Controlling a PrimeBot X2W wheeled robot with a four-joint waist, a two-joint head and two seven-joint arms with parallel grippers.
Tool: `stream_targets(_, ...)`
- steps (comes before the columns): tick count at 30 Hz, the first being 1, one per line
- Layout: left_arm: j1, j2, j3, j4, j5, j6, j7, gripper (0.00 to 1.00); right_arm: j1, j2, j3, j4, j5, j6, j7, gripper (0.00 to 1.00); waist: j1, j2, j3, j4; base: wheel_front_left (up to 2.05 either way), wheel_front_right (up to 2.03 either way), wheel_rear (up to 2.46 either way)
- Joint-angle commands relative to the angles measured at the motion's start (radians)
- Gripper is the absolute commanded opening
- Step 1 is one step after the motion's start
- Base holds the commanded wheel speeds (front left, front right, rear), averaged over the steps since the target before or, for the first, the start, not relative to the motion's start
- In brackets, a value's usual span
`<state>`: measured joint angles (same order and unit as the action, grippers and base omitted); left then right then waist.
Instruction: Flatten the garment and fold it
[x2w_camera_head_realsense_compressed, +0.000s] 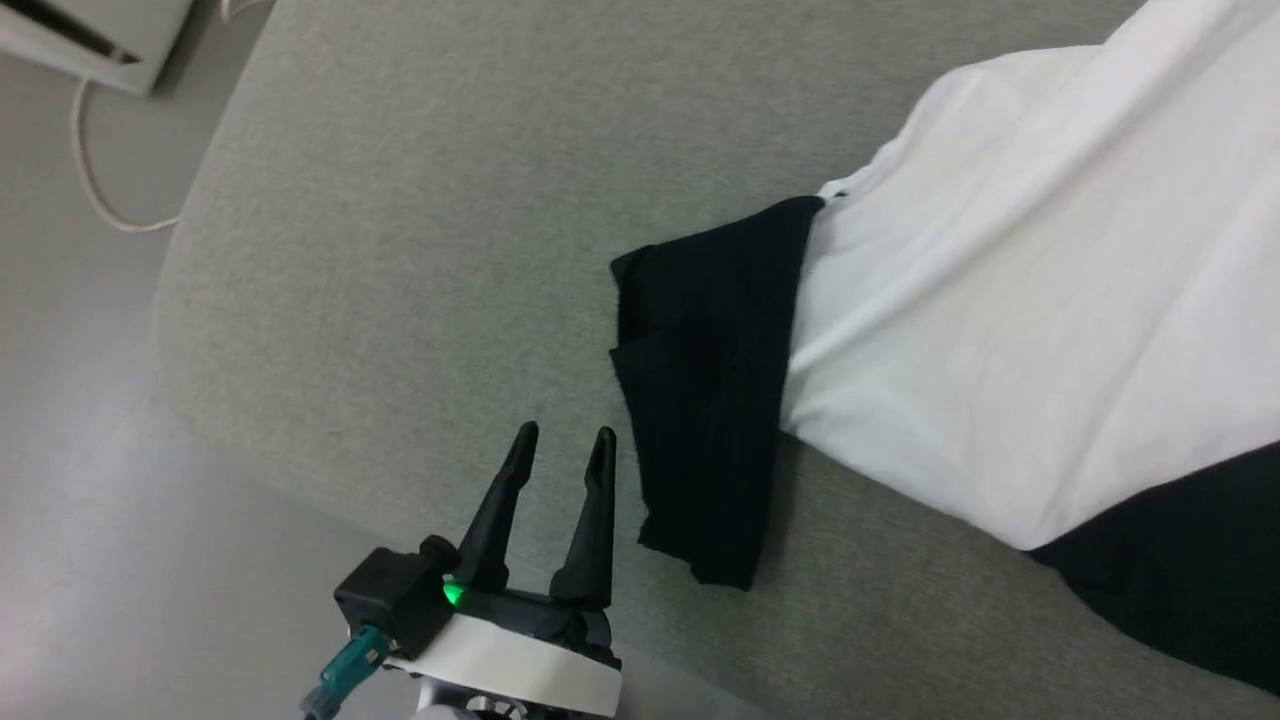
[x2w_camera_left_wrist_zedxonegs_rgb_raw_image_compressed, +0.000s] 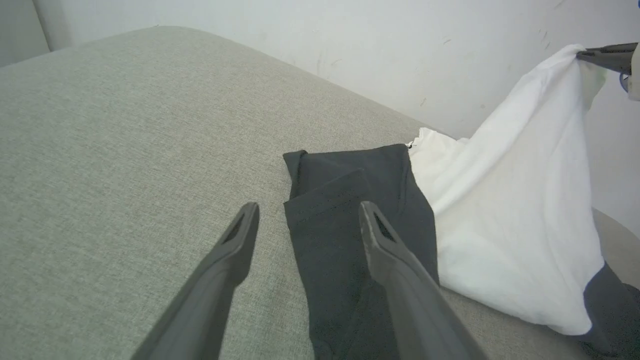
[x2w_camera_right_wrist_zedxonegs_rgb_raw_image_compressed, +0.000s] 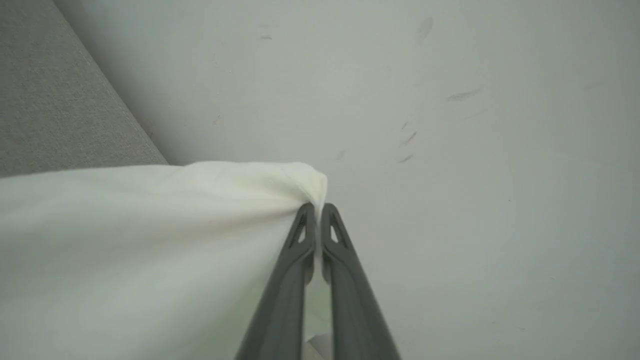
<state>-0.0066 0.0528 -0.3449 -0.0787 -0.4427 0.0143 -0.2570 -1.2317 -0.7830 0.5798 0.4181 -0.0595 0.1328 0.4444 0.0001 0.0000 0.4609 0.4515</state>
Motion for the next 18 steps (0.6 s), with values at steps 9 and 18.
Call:
stream_targets(9, -0.044, -0.003, -0.024, 0.001, -0.022, 0.013, -0.005, 1.00, -0.073, 0.052, 0.038, 0.132, -0.013, -0.002, -0.053, 1.00, -0.0001, 0.0000, 0.069, 0.044, 0.00, 0.00, 0.00)
stream_targets(18, -0.050, -0.003, 0.004, 0.013, -0.005, 0.018, -0.005, 1.00, -0.047, 0.114, -0.011, 0.175, 0.071, -0.002, -0.088, 1.00, -0.0001, 0.0000, -0.014, -0.043, 0.00, 0.00, 0.00)
